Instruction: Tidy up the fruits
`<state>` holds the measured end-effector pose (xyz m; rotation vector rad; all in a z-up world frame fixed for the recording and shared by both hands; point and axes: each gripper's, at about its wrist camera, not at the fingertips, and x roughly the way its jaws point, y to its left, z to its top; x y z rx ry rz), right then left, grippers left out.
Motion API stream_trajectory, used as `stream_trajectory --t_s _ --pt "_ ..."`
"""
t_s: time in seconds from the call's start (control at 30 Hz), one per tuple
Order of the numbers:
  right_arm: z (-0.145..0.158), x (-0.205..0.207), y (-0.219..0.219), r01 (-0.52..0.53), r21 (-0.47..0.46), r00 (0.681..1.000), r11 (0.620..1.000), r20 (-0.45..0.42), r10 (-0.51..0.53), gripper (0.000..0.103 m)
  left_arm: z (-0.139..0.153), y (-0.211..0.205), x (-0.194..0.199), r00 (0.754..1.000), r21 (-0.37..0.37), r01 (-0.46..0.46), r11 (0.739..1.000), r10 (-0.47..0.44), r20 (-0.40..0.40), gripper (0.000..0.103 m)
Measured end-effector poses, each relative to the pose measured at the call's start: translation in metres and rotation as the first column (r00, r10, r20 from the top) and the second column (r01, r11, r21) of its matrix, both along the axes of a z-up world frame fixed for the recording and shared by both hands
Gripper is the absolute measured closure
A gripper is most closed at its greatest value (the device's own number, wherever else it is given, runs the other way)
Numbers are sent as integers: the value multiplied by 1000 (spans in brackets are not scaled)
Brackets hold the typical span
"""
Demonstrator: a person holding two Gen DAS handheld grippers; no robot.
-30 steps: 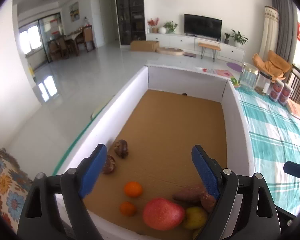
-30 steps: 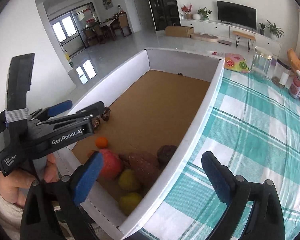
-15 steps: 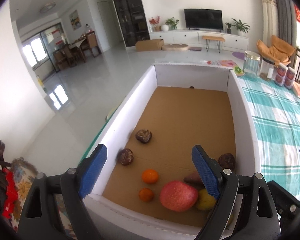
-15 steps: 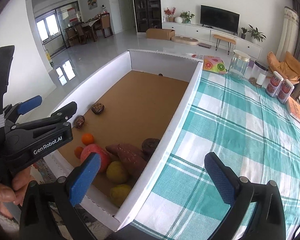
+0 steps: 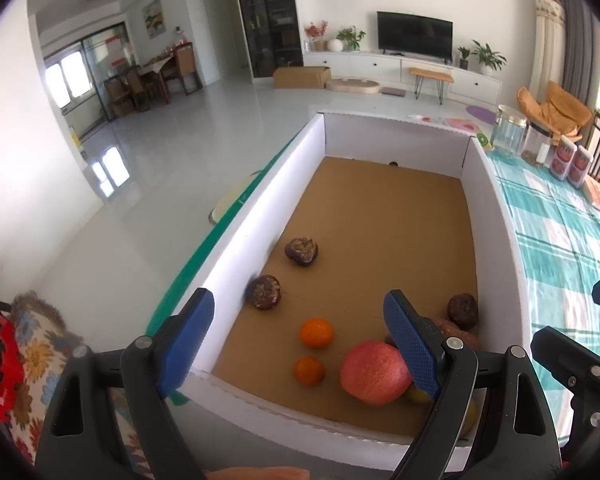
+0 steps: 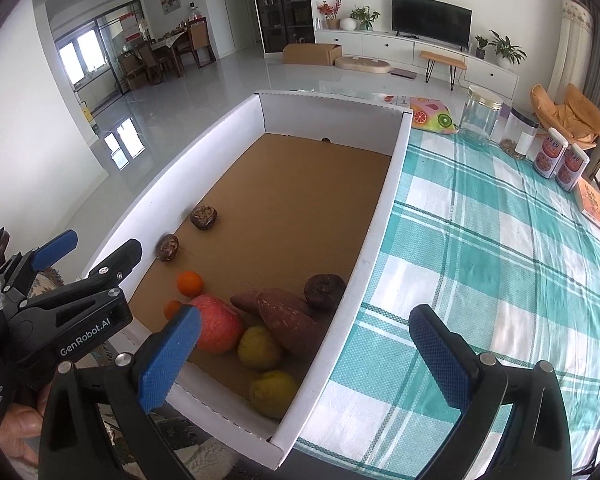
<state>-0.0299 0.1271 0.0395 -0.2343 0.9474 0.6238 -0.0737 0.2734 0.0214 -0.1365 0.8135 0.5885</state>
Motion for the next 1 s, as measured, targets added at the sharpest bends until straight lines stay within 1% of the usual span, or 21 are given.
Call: stream_trajectory --t_s 0.23,0.77,0.9,1.0 --pt "-4 -1 3 0 -17 1000 1000 -7 0 0 -3 3 0 1000 -12 1 1000 -1 -3 15" --pt "-2 -3 9 -4 -27 1000 1000 -5 4 0 -3 9 -2 1000 -34 4 999 -4 -6 15" --pt "-2 -2 10 -2 -28 1000 1000 -6 2 0 -4 9 -3 1000 -61 17 998 -17 6 14" --pt "-3 -2 10 -5 -27 1000 1000 -9 5 0 -4 6 -3 1000 -50 23 998 -23 2 14"
